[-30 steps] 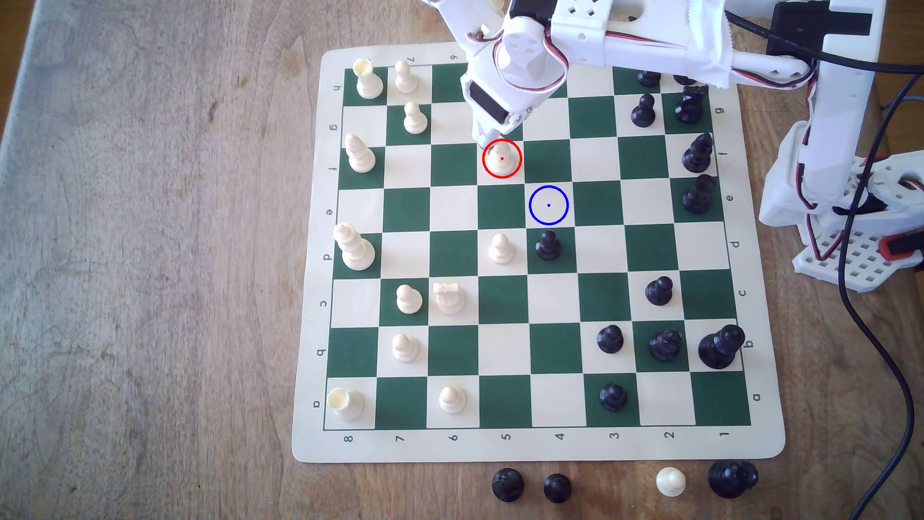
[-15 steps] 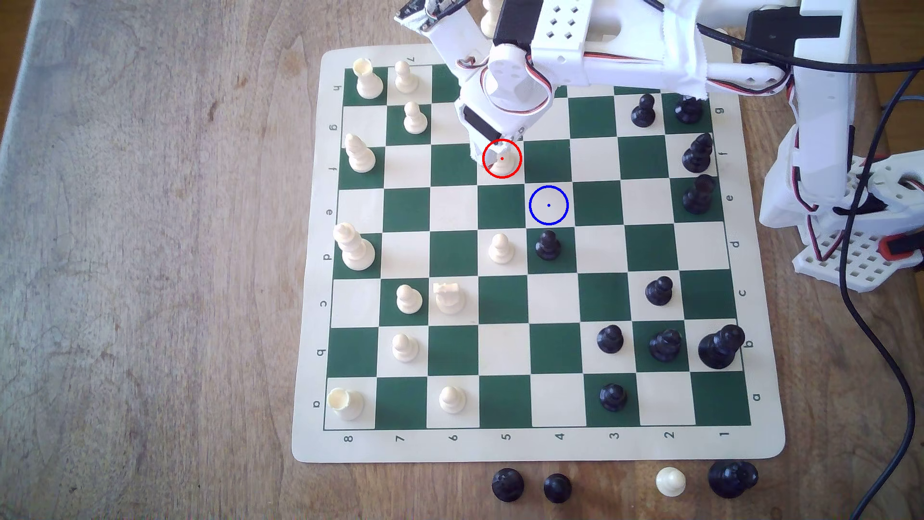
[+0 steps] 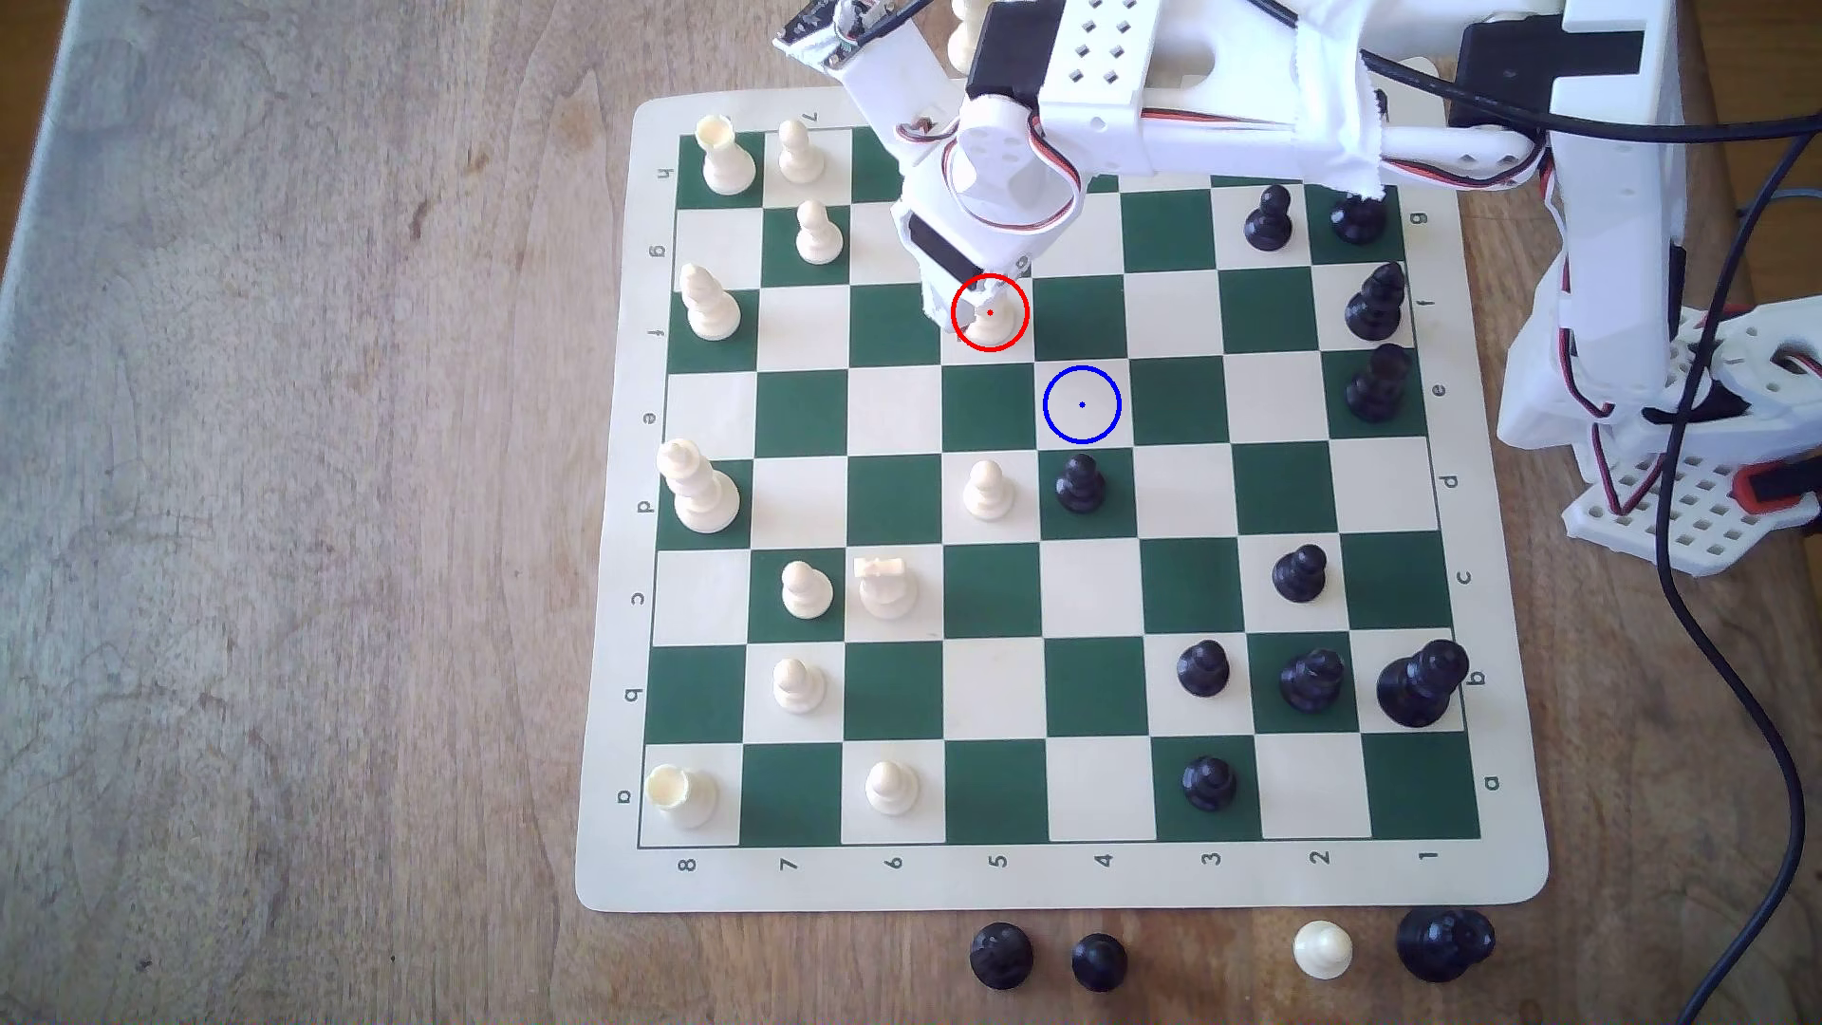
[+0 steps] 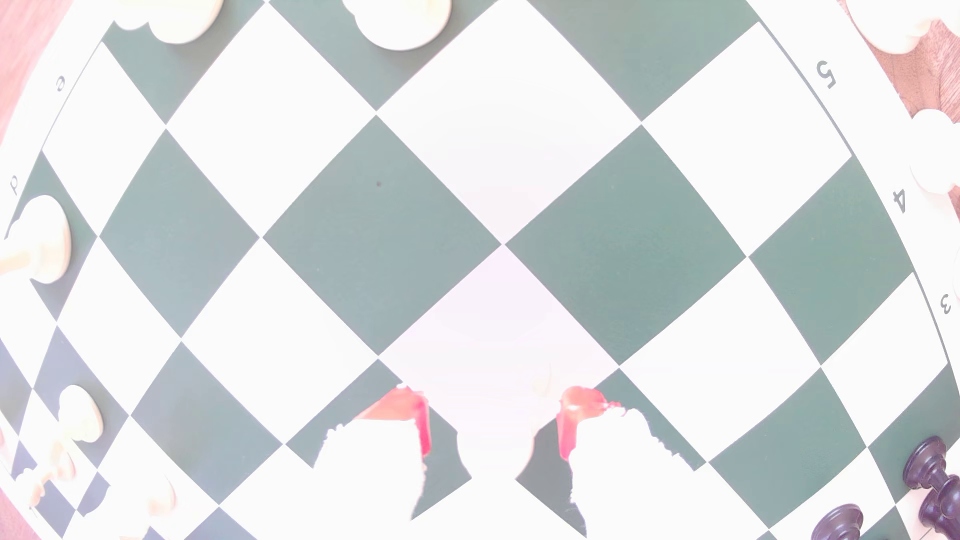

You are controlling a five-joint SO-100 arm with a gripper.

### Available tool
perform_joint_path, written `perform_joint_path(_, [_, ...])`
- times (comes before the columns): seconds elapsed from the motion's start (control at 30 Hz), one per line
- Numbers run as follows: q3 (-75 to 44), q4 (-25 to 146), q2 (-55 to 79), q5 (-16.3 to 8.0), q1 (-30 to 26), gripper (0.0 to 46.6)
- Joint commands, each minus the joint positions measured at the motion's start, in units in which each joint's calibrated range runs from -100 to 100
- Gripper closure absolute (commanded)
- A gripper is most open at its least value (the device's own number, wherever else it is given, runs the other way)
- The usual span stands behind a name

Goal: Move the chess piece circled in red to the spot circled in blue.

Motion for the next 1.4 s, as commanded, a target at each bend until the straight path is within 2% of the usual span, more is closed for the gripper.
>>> perform_joint_path(0.0, [-4.0, -0.5, -1.5, 0.4, -0.6, 33.5])
perform_joint_path(0.6, [-4.3, -0.3, -1.4, 0.4, -1.4, 37.2])
perform_joint_path(0.97, [-4.5, -0.1, -2.2, 0.5, -1.4, 42.3])
perform_joint_path(1.37, [-6.9, 3.9, -8.3, 0.7, -0.6, 43.0])
